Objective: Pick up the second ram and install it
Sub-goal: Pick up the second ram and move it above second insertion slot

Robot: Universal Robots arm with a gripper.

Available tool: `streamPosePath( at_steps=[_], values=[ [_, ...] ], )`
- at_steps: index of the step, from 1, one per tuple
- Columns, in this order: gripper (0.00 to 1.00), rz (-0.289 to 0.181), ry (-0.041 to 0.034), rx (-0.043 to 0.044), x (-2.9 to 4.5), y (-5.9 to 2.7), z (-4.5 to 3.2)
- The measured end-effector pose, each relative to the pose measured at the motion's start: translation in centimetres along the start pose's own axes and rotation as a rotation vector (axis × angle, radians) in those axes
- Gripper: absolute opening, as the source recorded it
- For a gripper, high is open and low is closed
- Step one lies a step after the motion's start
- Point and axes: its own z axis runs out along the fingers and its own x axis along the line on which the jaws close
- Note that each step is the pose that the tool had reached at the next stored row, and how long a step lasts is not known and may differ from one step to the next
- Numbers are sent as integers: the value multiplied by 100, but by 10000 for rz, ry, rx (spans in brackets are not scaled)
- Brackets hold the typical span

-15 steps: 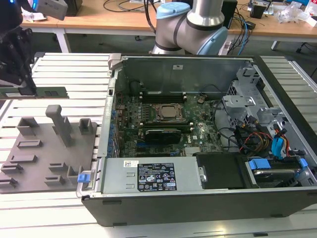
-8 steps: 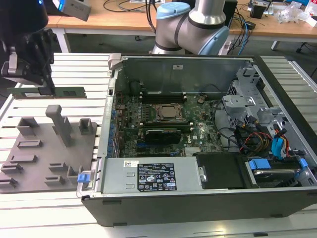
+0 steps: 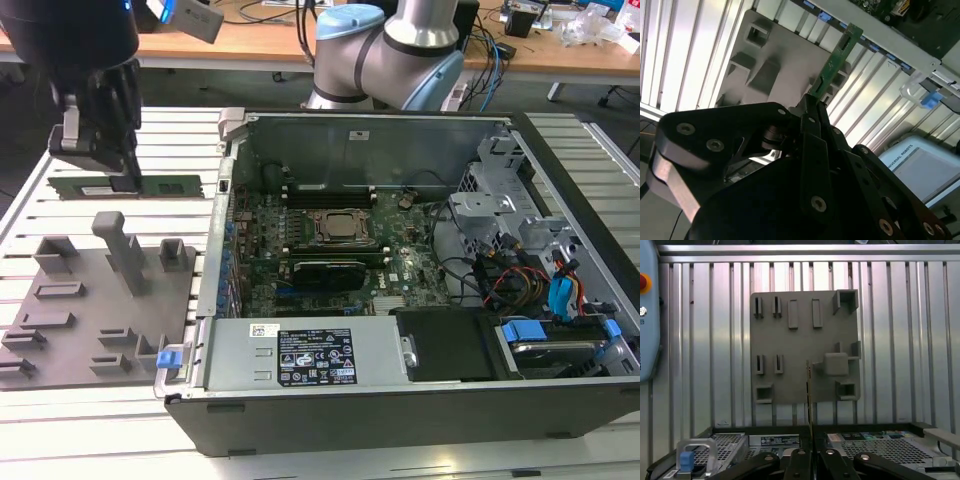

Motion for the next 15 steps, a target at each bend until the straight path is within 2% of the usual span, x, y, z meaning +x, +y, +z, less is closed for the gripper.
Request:
streamPosePath(
  at_steps=[5, 8, 10, 11, 14, 15],
  values=[
    [13, 0, 0, -13, -4, -178, -9],
    [13, 0, 1, -30, -7, -352, -19],
    [13, 0, 0, -35, -9, -415, -22],
    [13, -1, 1, -41, -10, -481, -25],
    [13, 1, 1, -51, -13, -601, -32],
    [13, -1, 1, -57, -14, -669, -36]
  ],
)
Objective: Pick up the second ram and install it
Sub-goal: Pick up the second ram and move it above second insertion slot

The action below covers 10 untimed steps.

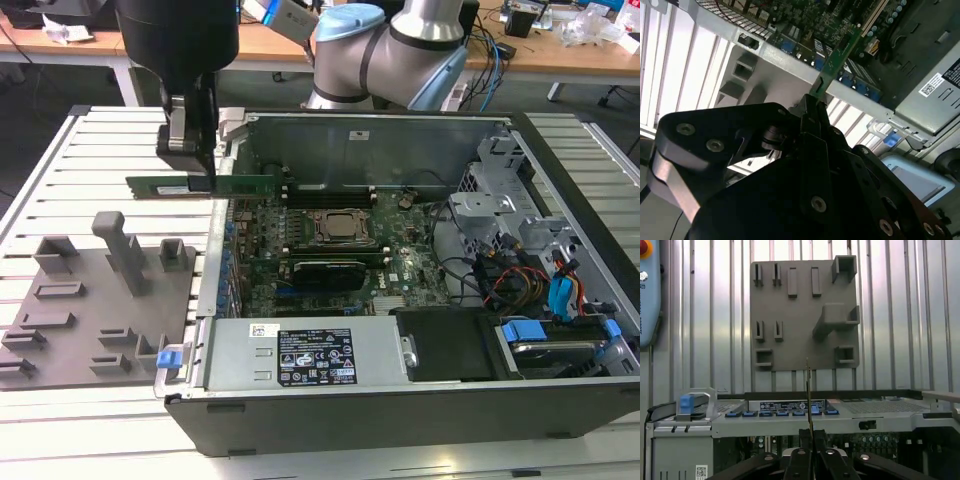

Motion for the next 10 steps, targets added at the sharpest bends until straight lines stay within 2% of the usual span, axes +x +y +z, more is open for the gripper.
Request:
streamPosePath(
  at_steps=[2, 5, 7, 8, 10],
  values=[
    [13, 2, 0, -4, -1, -50, -3],
    [13, 1, 0, -20, -5, -204, -12],
    [13, 2, 0, -24, -6, -256, -15],
    [13, 1, 0, -30, -7, -323, -19],
    [13, 2, 0, -38, -9, -393, -23]
  ],
)
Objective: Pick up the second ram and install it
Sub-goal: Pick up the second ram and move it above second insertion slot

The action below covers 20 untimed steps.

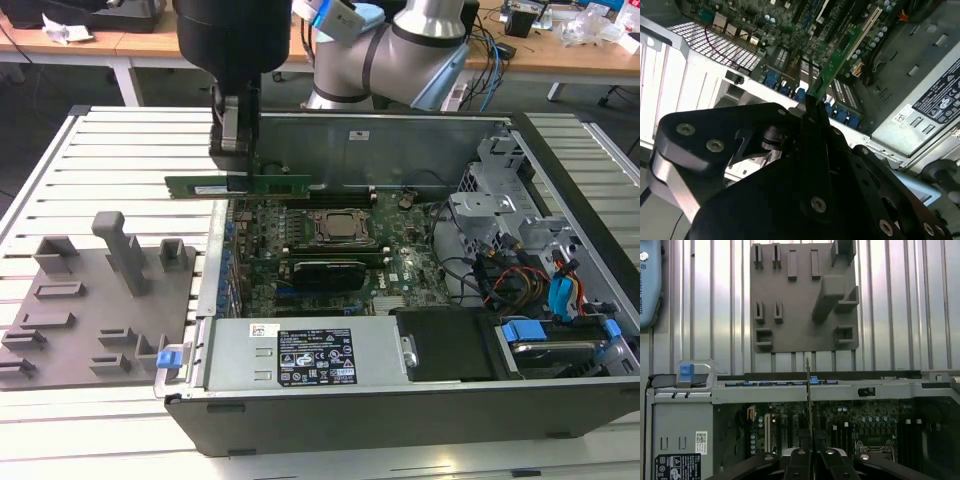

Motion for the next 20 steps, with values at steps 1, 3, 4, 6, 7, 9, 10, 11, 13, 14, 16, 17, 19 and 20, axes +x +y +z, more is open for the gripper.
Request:
streamPosePath(
  at_steps=[1, 3, 4, 6, 7, 9, 10, 11, 13, 14, 16, 17, 19, 20],
  values=[
    [13, -1, 0, -6, -1, -65, -4],
    [13, -1, 0, -12, -3, -131, -8],
    [13, -1, 0, -13, -3, -153, -9],
    [13, -1, 1, -25, -5, -257, -16],
    [13, 0, 0, -31, -7, -318, -19],
    [13, 0, 0, -38, -8, -379, -24],
    [13, 0, 1, -40, -9, -404, -25],
    [13, -1, 1, -46, -10, -447, -28],
    [13, 1, 1, -54, -11, -513, -32],
    [13, 0, 1, -57, -12, -549, -34],
    [13, 1, 2, -62, -13, -606, -38],
    [13, 1, 1, -66, -14, -651, -40],
    [13, -1, 2, -78, -16, -740, -46],
    [13, 1, 2, -81, -16, -764, -48]
  ],
)
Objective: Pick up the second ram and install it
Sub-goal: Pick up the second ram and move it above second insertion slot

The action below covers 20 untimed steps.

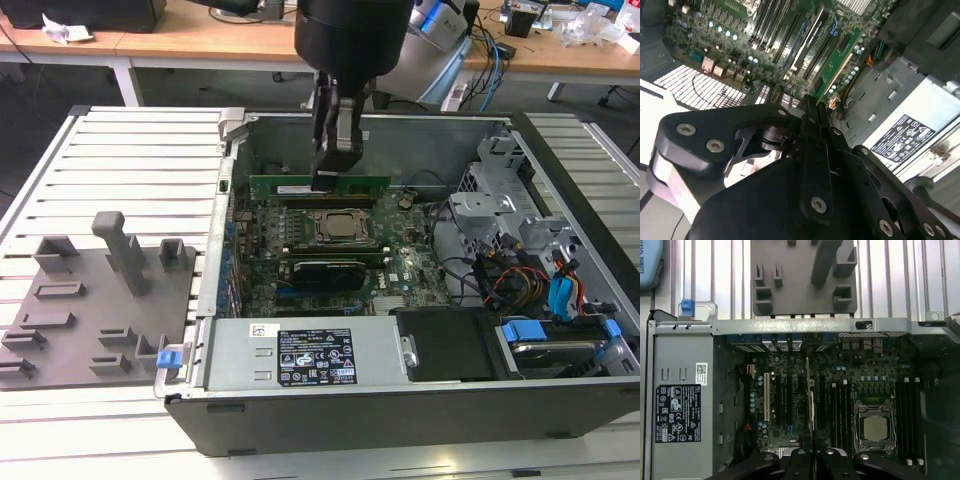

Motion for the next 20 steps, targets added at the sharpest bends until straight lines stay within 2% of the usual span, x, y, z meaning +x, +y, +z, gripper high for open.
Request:
streamPosePath(
  at_steps=[3, 15, 20],
  values=[
    [13, 0, 0, -17, -3, -132, -8],
    [13, 0, -1, -67, -13, -403, -22],
    [13, 1, 1, -91, -17, -543, -29]
  ],
)
